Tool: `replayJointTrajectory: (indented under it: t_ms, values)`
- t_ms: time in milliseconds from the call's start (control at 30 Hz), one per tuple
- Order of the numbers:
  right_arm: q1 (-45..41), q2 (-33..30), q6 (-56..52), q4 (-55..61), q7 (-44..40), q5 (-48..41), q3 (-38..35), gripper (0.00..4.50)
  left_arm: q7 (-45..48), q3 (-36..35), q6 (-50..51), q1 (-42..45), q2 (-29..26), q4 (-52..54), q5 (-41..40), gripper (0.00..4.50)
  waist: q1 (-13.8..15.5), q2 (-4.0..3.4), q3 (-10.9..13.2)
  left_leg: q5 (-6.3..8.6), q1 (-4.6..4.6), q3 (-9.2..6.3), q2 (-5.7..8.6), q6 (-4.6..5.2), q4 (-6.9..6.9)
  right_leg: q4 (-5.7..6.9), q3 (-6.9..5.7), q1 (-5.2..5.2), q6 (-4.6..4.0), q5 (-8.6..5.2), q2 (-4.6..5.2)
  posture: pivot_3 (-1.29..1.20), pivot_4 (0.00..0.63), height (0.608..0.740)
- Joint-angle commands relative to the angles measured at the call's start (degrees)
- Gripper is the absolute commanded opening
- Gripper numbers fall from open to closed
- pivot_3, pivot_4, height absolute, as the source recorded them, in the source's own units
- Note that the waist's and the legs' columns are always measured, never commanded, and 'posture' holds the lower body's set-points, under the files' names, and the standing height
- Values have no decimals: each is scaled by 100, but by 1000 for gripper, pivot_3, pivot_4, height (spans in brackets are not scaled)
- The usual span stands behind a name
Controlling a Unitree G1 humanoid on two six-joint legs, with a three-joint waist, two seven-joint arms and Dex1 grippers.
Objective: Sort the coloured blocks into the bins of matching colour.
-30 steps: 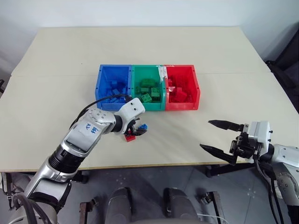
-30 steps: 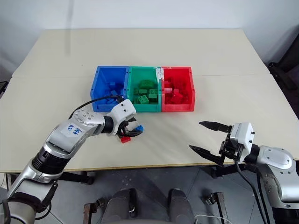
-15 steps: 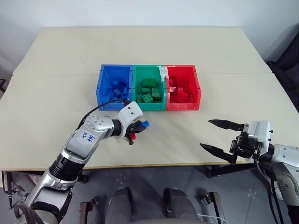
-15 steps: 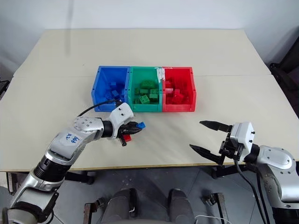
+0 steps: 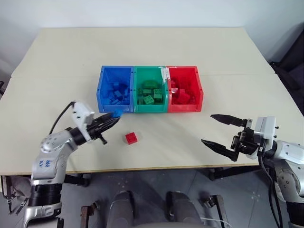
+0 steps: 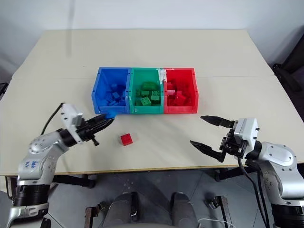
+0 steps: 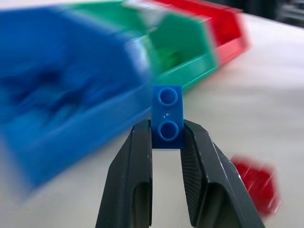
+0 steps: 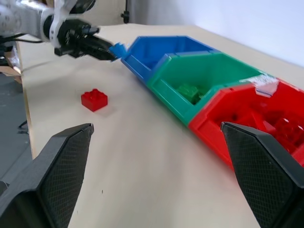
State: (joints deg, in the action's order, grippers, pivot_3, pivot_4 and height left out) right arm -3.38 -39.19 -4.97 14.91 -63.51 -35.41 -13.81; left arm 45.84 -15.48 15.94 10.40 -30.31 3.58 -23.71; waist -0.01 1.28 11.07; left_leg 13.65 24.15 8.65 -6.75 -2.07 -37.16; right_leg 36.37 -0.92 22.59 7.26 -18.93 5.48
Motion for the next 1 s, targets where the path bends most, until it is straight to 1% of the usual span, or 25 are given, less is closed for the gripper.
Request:
replayJointTrajectory:
  t_ms: [33, 67, 133, 267, 367, 467, 567, 733, 833, 933, 1000]
  values:
    - [-141, 130, 88, 220, 43, -105, 31, 4500, -220, -433, -39, -131, -16, 276, -306, 471, 14, 3, -2, 0, 0, -1, 1, 2, -2, 0, -1, -2, 0, 0, 1, 0, 150, 740]
    - [-186, 200, 73, 243, 100, -110, 53, 4500, -297, -510, 121, -194, 0, 336, -418, 471, 10, 4, -3, 2, 0, -1, 1, 4, -1, -1, -1, -3, 0, 0, 2, 0, 150, 740]
    - [-285, 355, 96, 271, 162, -83, 152, 4500, -468, -581, 295, -285, 66, 457, -549, 1227, -16, 5, -3, 2, -1, 0, 0, 3, 1, -1, 0, -2, 0, 0, 2, 0, 150, 740]
    - [-392, 434, 54, 250, 179, -14, 279, 4500, -684, -511, 342, -194, 134, 648, -573, 2490, -15, 5, -3, 2, -1, 1, -2, 2, 4, 1, -1, 1, 0, 0, 0, 0, 150, 740]
    - [-462, 406, 47, 181, 180, -2, 304, 4500, -937, -390, 440, 94, 208, 764, -570, 3464, 1, 5, -3, 2, -1, 2, -1, 3, 2, 1, -1, 0, 0, 0, 0, 0, 150, 740]
    - [-497, 370, 34, 141, 175, 4, 293, 4500, -1161, -181, 568, 610, 229, 709, -438, 4399, 11, 8, -5, 1, 0, 0, 0, 3, 0, 1, -2, -2, 0, 0, 0, 0, 150, 740]
    - [-463, 347, 18, 175, 185, 1, 268, 4500, -1112, 73, 740, 851, -9, 532, -210, 4457, -3, 8, -5, 1, -1, 3, 1, 1, 3, 0, -1, -1, 0, 0, -1, 0, 150, 740]
    - [-302, 301, -16, 268, 223, -27, 182, 4500, -657, 48, 545, 680, -569, 197, -62, 4457, -68, 7, -6, 4, -2, 18, -8, -10, 18, 5, -2, 21, 0, 0, -7, 0, 150, 740]
    - [-244, 292, -22, 279, 226, -36, 185, 4500, -473, 185, 328, 545, -852, -6, 197, 4457, -54, 7, -6, 4, -1, 18, -8, -10, 16, 5, -4, 23, 0, 0, -6, 0, 150, 740]
    - [-241, 308, -20, 276, 233, -24, 211, 4500, -479, 384, 274, 413, -938, -115, 443, 4457, -38, 7, -6, 5, -1, 26, -7, -8, 11, 1, -1, 21, -1, 0, 0, 0, 150, 740]
    - [-245, 314, -24, 279, 237, -27, 217, 4500, -676, 534, 610, 360, -827, 88, 486, 4457, -9, 8, -6, 7, -1, 27, -7, -5, 10, 1, -1, 21, -1, -1, 1, 0, 150, 740]
